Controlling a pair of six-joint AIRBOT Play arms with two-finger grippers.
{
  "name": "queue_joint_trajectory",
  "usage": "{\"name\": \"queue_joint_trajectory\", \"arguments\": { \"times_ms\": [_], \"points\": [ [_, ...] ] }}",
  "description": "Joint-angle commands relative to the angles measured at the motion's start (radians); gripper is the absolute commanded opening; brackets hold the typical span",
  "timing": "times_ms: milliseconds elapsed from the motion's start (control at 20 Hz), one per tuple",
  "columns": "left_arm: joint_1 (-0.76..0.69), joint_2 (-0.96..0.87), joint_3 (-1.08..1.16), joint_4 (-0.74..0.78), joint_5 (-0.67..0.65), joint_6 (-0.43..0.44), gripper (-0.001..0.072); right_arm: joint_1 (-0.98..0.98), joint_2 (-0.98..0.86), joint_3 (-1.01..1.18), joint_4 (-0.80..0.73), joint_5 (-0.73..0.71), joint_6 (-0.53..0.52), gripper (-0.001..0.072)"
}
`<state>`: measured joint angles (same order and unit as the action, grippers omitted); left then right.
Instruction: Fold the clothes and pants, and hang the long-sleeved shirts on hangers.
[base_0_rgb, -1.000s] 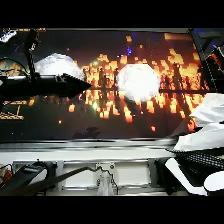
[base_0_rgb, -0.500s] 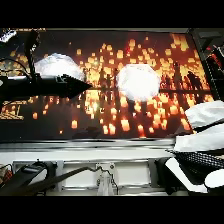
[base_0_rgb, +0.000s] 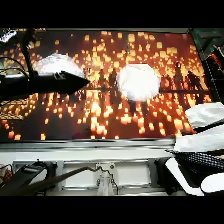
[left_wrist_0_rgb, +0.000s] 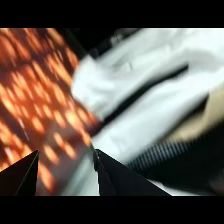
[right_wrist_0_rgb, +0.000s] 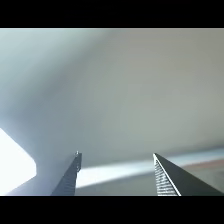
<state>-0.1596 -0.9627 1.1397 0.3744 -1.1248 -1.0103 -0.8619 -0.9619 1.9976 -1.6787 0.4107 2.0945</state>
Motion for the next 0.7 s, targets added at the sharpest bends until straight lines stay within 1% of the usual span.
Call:
{"name": "queue_joint_trajectory", "arguments": {
  "times_ms": [0,50,100,150,200,300,350,400,500,650],
  "points": [
    [0.0,0.011,0.09,0.002,0.206,0.003,0.0355,0.097,-0.002,0.0,0.531,-0.081,0.005,0.0511],
    [0.0,0.012,0.14,0.03,0.261,0.008,0.0355,0.156,-0.014,0.0,0.541,0.026,-0.01,0.0511],
    [-0.001,0.011,0.193,0.113,0.297,0.008,0.0355,0.212,-0.025,0.0,0.541,0.137,-0.082,0.0497],
    [-0.001,0.011,0.249,0.235,0.314,0.002,0.0355,0.278,-0.04,-0.006,0.541,0.245,-0.211,0.043],
    [-0.001,0.011,0.293,0.349,0.323,-0.023,0.0355,0.35,-0.051,-0.026,0.541,0.324,-0.332,0.0426],
    [-0.001,0.012,0.356,0.555,0.341,-0.087,0.0355,0.51,-0.057,-0.123,0.541,0.442,-0.534,0.0427],
    [-0.001,0.013,0.365,0.623,0.35,-0.09,0.0355,0.592,-0.056,-0.19,0.54,0.493,-0.624,0.0427],
    [0.0,0.016,0.365,0.673,0.349,-0.09,0.0356,0.659,-0.054,-0.258,0.532,0.524,-0.686,0.0426],
    [-0.001,0.016,0.362,0.748,0.326,-0.09,0.0357,0.764,-0.045,-0.409,0.48,0.532,-0.757,0.0425],
    [-0.001,0.016,0.362,0.754,0.329,-0.09,0.0356,0.817,-0.046,-0.563,0.452,0.551,-0.756,0.0426]
  ]
}}
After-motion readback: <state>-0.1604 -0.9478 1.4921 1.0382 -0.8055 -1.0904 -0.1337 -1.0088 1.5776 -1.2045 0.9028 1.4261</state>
